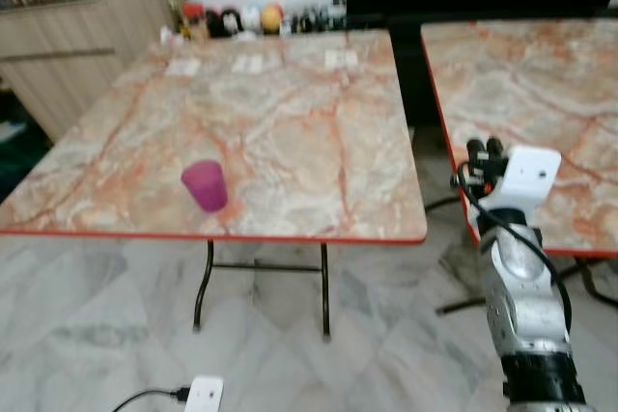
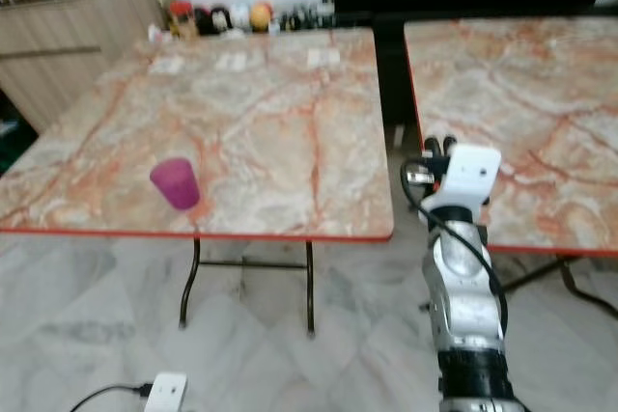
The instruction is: Setting the table
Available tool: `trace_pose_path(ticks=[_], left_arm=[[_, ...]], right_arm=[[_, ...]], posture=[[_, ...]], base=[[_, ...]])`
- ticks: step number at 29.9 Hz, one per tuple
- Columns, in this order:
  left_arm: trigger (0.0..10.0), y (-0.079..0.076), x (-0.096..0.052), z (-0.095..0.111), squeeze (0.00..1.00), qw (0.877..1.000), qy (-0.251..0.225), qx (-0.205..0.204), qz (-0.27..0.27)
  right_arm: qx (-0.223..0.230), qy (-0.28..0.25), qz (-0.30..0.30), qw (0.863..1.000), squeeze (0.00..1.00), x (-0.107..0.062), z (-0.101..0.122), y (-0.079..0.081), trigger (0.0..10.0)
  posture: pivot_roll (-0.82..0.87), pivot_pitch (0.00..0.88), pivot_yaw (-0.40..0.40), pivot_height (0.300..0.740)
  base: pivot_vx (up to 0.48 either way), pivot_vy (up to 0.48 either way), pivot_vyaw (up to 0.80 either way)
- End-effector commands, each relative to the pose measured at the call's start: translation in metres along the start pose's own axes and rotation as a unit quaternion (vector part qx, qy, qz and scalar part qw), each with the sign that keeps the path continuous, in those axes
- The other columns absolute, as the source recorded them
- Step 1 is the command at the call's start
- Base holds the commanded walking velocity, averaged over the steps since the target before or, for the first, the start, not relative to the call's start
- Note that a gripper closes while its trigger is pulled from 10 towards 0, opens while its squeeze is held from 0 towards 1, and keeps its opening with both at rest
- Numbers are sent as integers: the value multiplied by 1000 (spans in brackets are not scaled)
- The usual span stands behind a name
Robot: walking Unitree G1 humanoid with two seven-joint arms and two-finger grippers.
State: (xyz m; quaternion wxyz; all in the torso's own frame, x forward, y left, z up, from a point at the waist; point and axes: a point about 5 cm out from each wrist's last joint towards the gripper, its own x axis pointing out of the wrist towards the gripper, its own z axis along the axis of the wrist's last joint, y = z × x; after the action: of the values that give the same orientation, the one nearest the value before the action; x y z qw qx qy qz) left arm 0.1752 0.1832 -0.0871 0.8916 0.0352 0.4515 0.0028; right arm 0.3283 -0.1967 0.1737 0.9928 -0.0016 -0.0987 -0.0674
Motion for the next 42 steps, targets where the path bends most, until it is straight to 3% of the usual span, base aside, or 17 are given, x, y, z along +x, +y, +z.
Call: trace_pose_path(ticks=[1, 22, 35, 42], left_arm=[[10000, 8, -2, -7, 0, 1000, 12, 7, 9], [10000, 10, -1, -1, 0, 1000, 4, -7, 20], [10000, 10, -1, -1, 0, 1000, 1, -7, 19], [10000, 10, -1, -1, 0, 1000, 0, -9, 16]], right_arm=[[8, -9, 14, 1000, 0, 2, 5, 12, 10000], [16, -7, 20, 1000, 0, 5, 9, 18, 10000], [17, 2, 24, 1000, 0, 5, 5, 20, 10000], [17, 3, 27, 999, 0, 5, 5, 21, 10000]], posture=[[-128, 0, 50, 740], [-101, 94, 40, 740], [-98, 100, 41, 740], [-96, 98, 40, 740]], base=[[0, 480, 0], [0, 480, 0], [0, 0, 0], [273, 0, 0]])
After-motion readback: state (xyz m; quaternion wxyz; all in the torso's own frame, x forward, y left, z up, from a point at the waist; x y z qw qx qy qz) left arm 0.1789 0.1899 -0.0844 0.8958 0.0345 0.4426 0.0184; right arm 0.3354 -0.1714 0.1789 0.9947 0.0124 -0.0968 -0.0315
